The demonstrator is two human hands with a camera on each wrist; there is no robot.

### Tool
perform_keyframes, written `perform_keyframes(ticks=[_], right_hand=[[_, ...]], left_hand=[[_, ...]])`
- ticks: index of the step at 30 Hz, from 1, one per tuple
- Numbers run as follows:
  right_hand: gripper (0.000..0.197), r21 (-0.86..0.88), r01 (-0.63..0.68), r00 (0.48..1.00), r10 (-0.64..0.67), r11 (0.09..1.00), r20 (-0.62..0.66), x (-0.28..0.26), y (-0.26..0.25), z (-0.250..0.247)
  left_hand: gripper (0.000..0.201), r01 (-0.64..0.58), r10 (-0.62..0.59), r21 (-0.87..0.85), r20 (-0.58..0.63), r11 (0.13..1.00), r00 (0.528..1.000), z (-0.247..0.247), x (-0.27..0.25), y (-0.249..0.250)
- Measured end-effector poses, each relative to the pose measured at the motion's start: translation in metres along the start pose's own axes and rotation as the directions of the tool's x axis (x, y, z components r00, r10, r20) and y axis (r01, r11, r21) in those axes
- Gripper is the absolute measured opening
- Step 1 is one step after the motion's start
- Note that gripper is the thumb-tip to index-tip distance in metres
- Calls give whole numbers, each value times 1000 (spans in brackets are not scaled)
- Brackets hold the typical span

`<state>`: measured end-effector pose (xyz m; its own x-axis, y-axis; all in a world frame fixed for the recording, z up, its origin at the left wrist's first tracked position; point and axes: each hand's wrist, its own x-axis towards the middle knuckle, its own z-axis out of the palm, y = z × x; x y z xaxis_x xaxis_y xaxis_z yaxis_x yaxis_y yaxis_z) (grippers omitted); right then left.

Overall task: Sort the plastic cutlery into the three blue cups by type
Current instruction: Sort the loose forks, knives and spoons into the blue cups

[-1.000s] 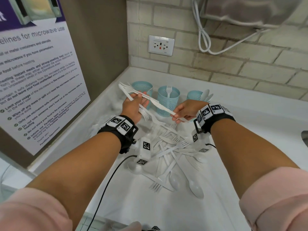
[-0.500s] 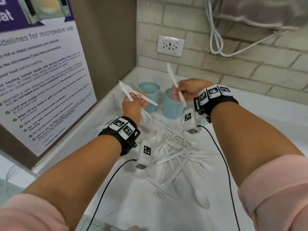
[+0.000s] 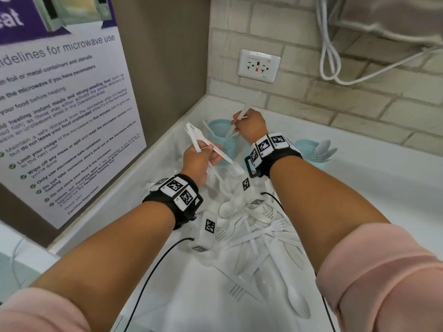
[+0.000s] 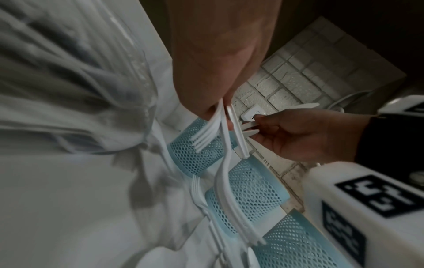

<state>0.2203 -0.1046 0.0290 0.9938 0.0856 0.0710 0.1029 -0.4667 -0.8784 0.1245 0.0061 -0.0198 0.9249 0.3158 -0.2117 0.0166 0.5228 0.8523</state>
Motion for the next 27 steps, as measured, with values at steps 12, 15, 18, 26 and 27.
perform_keyframes(ticks=[12, 15, 18, 26, 27], right_hand=[[26, -36, 187, 974, -190, 982, -125, -21, -11, -17], [18, -1, 227, 973, -227, 974, -32, -30, -15, -31], [33, -76, 194, 973, -182, 978, 141, -37, -17, -43], [31, -5, 25, 947, -22, 1000, 319, -62, -13, -70], [29, -8, 11, 947, -8, 1000, 320, -63, -11, -71]], left_hand=[[16, 54, -57, 22, 128, 998, 990, 2, -8, 1], [24, 76, -89, 67, 228, 995, 970, 9, -15, 2], [20, 109, -135, 100, 307, 989, 942, 16, -23, 2], [21, 147, -197, 149, 419, 978, 886, 33, -37, -4], [19, 153, -208, 159, 426, 975, 880, 35, -38, -5]])
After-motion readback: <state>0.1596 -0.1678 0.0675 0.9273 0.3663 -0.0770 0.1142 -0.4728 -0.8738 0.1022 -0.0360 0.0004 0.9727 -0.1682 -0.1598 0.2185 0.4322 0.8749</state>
